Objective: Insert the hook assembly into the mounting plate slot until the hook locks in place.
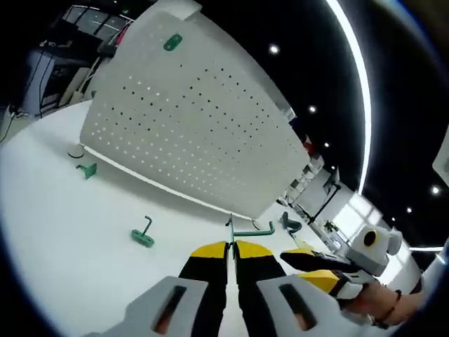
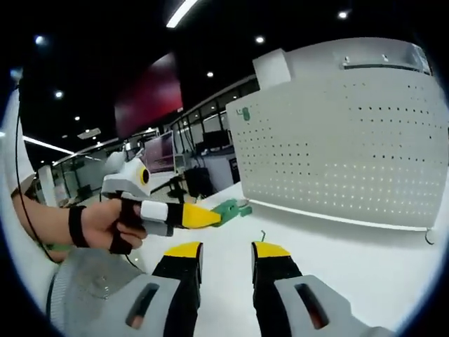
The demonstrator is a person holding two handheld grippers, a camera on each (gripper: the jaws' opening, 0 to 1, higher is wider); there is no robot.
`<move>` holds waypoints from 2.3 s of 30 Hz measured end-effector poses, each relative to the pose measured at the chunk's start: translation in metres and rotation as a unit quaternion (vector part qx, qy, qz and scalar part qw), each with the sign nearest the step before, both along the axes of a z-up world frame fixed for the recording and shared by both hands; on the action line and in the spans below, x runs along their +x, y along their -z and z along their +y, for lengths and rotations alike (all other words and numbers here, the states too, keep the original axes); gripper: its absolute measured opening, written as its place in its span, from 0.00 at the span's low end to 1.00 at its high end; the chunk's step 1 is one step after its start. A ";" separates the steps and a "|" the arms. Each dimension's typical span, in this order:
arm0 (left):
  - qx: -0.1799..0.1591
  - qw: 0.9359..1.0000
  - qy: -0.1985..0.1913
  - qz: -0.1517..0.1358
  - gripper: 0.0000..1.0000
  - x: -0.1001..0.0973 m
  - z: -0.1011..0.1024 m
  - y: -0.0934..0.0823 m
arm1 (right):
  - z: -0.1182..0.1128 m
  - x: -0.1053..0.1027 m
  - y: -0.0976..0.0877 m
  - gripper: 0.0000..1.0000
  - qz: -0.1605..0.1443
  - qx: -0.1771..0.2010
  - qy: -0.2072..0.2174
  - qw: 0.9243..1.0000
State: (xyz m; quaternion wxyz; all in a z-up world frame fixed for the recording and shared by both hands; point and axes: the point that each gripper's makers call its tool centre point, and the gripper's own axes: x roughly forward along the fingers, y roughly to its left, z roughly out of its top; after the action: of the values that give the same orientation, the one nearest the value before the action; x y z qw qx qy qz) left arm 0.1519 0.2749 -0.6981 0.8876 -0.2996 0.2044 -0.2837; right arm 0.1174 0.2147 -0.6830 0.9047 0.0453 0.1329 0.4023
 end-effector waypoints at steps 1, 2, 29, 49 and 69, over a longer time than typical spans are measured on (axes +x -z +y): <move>-0.001 1.000 0.002 0.000 0.03 0.000 -0.001 -0.001 | 0.001 0.001 -0.002 0.26 0.000 0.010 -0.001 1.000; -0.004 1.000 0.002 0.000 0.03 -0.002 -0.002 -0.004 | 0.001 0.001 -0.004 0.26 0.000 0.018 -0.002 1.000; -0.117 0.989 0.089 -0.019 0.03 -0.038 -0.019 -0.048 | 0.015 -0.003 -0.039 0.15 -0.001 0.129 -0.022 0.991; -0.210 0.969 0.130 -0.020 0.03 -0.050 -0.021 -0.070 | 0.024 -0.010 -0.068 0.06 0.021 0.241 -0.051 0.969; -0.195 0.970 0.143 -0.034 0.09 -0.050 -0.022 -0.069 | 0.030 -0.011 -0.074 0.00 0.081 0.293 -0.054 0.951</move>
State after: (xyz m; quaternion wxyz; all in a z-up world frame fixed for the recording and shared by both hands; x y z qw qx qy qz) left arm 0.1021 0.2527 -0.6290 0.7688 -0.4248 0.1559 -0.4519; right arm 0.1066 0.2447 -0.6088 0.8147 0.3336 0.0841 0.4667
